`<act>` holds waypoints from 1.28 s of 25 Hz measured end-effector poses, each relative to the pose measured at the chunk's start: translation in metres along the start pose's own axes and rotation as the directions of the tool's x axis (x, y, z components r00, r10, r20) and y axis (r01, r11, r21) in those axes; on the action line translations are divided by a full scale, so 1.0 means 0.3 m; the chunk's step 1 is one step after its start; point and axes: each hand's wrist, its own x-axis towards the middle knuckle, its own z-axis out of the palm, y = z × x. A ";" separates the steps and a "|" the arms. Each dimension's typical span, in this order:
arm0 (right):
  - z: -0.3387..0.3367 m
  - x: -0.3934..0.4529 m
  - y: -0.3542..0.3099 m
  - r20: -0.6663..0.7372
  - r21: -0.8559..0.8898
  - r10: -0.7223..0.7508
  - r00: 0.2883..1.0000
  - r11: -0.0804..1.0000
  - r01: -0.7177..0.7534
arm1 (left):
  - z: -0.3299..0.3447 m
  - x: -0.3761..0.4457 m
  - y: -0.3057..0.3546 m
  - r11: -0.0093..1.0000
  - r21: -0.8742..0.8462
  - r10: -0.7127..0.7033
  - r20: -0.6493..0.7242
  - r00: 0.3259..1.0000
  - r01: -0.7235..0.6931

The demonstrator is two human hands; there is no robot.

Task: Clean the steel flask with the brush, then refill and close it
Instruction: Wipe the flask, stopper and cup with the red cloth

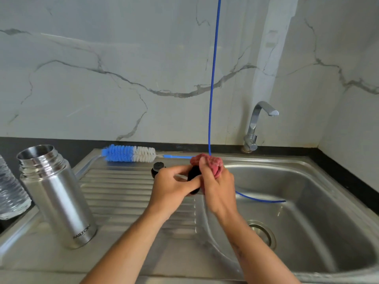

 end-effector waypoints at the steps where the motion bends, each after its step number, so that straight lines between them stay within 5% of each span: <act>1: -0.006 0.009 -0.001 0.009 0.093 0.093 0.996 0.991 -0.094 | 0.006 -0.005 -0.007 0.999 0.047 0.027 -0.021 0.999 -0.026; 6: -0.011 0.011 -0.011 0.105 0.452 0.420 0.901 0.787 -0.419 | 0.022 -0.009 -0.025 0.994 0.004 0.105 -0.138 0.985 -0.106; 12: 0.058 -0.044 -0.034 0.111 0.641 0.494 0.862 0.628 -0.442 | 0.040 0.005 -0.048 0.959 0.124 0.282 -0.329 0.901 -0.255; 17: 0.103 -0.094 -0.006 0.031 0.393 0.254 0.967 0.886 -0.245 | 0.034 0.029 -0.064 0.992 0.082 0.122 -0.389 0.913 -0.098; 21: 0.049 -0.062 0.010 -0.004 0.111 -0.128 0.992 0.986 0.127 | 0.027 0.012 -0.039 0.991 -0.003 0.128 -0.174 0.976 -0.130; 23: -0.005 -0.030 -0.008 0.015 0.032 -0.183 0.983 0.983 0.182 | 0.032 -0.007 -0.027 0.983 0.024 0.181 -0.094 0.979 -0.180; 28: -0.073 0.002 -0.045 0.042 0.383 0.164 0.986 0.908 -0.167 | 0.044 -0.036 -0.041 0.970 -0.058 0.232 -0.048 0.971 -0.235; 32: -0.023 -0.015 -0.044 0.083 0.426 0.325 0.942 0.843 -0.328 | 0.024 -0.015 -0.053 0.969 -0.031 0.238 -0.146 0.960 -0.245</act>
